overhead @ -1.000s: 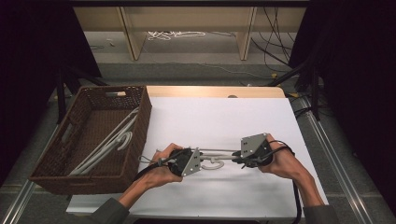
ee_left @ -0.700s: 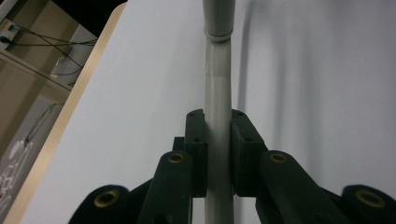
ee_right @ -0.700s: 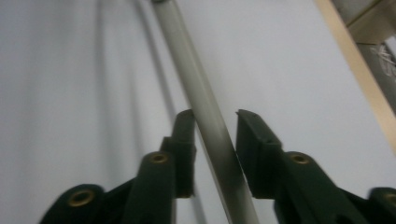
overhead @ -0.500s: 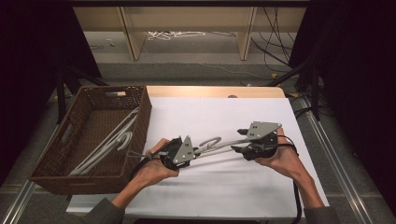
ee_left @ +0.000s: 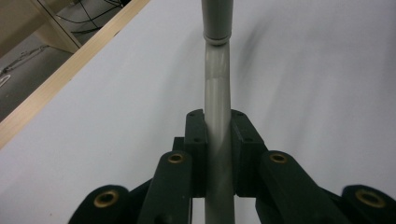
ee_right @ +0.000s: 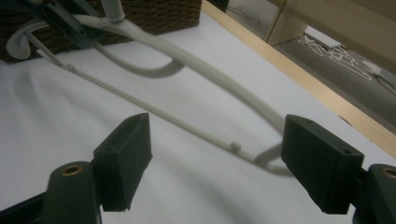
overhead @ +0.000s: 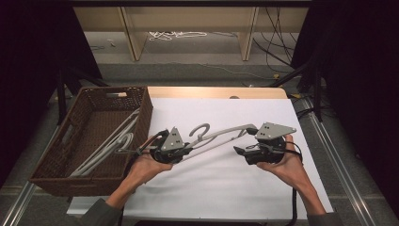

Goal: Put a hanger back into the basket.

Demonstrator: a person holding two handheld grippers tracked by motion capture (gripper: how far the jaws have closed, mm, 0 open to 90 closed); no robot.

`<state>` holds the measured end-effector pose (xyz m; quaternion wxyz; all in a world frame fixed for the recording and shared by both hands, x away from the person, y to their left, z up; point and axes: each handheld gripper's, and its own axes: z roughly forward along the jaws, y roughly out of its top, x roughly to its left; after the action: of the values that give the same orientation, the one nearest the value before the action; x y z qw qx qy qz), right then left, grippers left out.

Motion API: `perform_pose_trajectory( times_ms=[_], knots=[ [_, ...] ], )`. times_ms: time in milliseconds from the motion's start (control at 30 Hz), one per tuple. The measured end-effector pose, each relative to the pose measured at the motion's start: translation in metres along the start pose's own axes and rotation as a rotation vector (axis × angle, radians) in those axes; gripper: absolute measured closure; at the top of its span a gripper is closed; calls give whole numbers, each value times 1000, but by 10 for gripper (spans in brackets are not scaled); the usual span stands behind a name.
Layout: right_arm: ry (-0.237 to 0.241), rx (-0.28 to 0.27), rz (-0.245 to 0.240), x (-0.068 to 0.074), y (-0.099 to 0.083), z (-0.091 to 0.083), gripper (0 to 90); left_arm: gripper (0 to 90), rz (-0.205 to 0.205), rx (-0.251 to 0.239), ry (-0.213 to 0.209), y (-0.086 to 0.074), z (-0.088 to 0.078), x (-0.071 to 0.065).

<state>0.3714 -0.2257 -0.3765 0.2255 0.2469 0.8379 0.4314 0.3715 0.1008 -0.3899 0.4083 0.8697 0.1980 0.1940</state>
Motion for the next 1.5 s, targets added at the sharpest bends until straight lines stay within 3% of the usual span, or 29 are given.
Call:
perform_pose_trajectory(
  times_ms=[33, 233, 333, 400, 433, 500, 533, 700, 833, 1167, 1200, 1267, 1400, 1500],
  knots=[
    [-1, -12, 22, 3, -4, -1, 236, 792, -14, -6, -5, 0, -2, 1],
    [-31, -29, 33, 9, -13, -2, 230, 792, -93, -27, -16, -1, -17, 8],
    [-24, -62, 75, 13, -21, -4, 223, 792, -146, -60, -29, -3, -27, 11],
    [-35, -72, 71, 13, -23, -5, 212, 792, -165, -65, -26, -3, -30, 11],
    [-35, -84, 102, 15, -28, -7, 207, 792, -170, -67, -26, -3, -32, 12],
    [-36, -84, 108, 16, -30, -8, 205, 792, -195, -67, -21, -3, -35, 10],
    [-40, -91, 110, 17, -32, -9, 203, 792, -185, -43, -23, -3, -38, 8],
    [-24, -97, 142, 22, -43, -12, 194, 792, -182, -47, -46, 2, -47, 3],
    [-19, -99, 142, 26, -50, -14, 194, 792, -214, -73, -82, 11, -63, 0],
    [-19, -96, 161, 29, -59, -13, 178, 791, -218, -98, -94, 20, -89, 8],
    [-22, -71, 161, 30, -60, -15, 178, 791, -218, -104, -89, 20, -92, 10],
    [-18, -91, 165, 30, -61, -14, 177, 792, -228, -113, -79, 21, -100, 16],
    [-19, -90, 167, 30, -63, -14, 177, 791, -209, -115, -25, 22, -117, 28],
    [-29, -80, 169, 30, -63, -15, 179, 791, -224, -102, 0, 20, -127, 37]
  ],
)
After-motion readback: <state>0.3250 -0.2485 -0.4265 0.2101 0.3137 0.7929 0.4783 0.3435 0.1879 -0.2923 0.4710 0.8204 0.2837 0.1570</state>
